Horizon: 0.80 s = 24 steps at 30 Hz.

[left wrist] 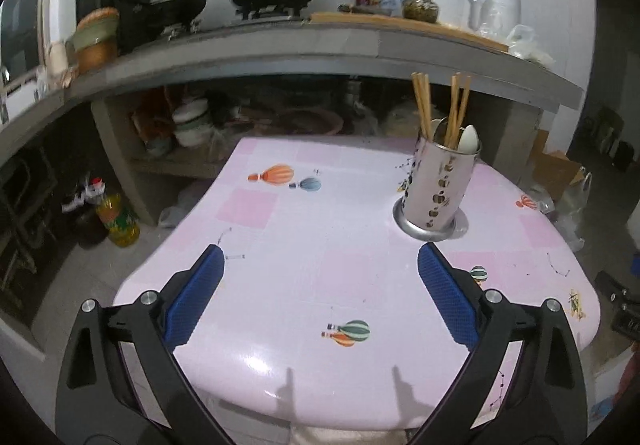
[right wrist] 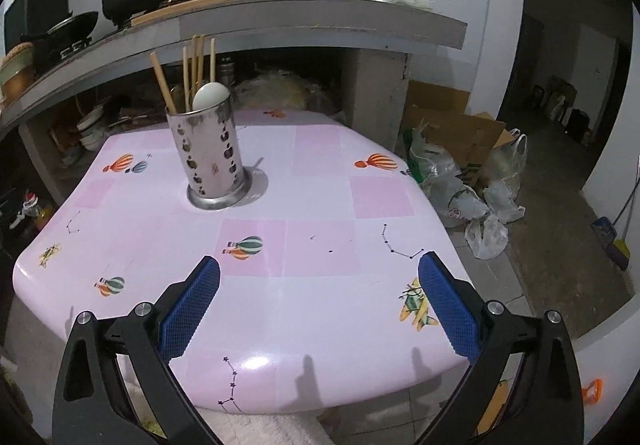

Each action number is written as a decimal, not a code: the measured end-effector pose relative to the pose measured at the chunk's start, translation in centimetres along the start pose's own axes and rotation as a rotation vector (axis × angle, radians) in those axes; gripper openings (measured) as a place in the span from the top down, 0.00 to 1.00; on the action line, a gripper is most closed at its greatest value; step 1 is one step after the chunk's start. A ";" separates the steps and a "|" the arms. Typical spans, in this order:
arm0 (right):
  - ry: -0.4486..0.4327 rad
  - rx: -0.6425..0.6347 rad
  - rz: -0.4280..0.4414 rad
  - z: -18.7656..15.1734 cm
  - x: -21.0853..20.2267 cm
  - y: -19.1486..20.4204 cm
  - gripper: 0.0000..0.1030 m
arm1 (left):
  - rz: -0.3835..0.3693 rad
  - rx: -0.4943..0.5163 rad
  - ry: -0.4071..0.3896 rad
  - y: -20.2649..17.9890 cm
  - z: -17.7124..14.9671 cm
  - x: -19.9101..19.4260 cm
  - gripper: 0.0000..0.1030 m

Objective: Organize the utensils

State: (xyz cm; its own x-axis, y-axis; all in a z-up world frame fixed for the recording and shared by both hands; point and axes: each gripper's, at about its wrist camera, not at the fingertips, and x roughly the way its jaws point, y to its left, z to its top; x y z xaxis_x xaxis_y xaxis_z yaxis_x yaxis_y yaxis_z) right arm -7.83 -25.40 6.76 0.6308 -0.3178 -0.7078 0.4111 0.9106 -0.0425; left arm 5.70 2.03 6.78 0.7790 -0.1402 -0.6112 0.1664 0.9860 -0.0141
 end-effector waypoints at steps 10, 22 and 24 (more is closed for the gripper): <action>0.018 -0.017 0.020 0.1 0.2 1.3 0.06 | 0.047 0.065 0.029 -0.2 -1.0 0.3 0.09; 0.000 -0.014 0.029 0.5 -0.2 1.3 0.06 | 0.032 0.042 0.045 -0.5 -0.8 0.4 0.09; 0.000 -0.015 0.031 0.5 -0.3 1.4 0.06 | 0.031 0.038 0.045 -0.5 -0.7 0.3 0.09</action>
State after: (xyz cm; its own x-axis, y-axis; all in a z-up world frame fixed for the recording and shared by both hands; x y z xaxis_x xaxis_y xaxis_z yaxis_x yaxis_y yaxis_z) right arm -7.10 -24.21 7.27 0.6429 -0.2894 -0.7092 0.3816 0.9238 -0.0311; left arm 5.41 1.53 6.05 0.7563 -0.1044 -0.6459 0.1662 0.9855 0.0354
